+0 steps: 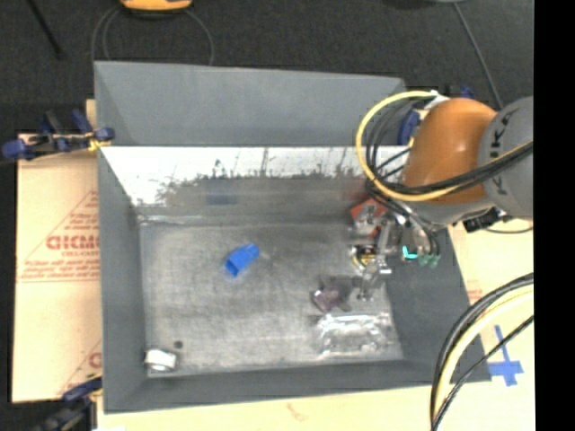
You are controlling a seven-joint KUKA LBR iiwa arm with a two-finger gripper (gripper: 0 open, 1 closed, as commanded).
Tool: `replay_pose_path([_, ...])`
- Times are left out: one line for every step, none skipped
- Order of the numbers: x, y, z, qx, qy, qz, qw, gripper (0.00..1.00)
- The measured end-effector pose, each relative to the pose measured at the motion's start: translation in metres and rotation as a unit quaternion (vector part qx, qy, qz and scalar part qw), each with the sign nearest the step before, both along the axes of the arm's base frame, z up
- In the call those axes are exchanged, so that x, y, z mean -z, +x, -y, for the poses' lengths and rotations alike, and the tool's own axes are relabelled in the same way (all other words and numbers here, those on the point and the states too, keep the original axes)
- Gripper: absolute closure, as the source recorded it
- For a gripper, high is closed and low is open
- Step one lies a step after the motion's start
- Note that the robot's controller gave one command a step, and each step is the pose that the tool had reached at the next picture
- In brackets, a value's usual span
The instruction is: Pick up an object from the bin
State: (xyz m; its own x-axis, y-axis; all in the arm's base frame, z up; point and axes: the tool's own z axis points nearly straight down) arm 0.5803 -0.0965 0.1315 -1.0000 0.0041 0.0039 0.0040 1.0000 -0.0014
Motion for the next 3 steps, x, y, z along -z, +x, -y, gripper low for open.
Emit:
replay_pose_path([0.024,-0.013,-0.004,-0.026,0.001,0.0069,0.9996,0.00])
replay_pose_path([0.010,-0.071,0.019,-0.056,-0.001,0.0215,0.9982,0.00])
replay_pose_path([0.054,-0.038,-0.021,-0.140,-0.002,0.0109,0.9901,0.00])
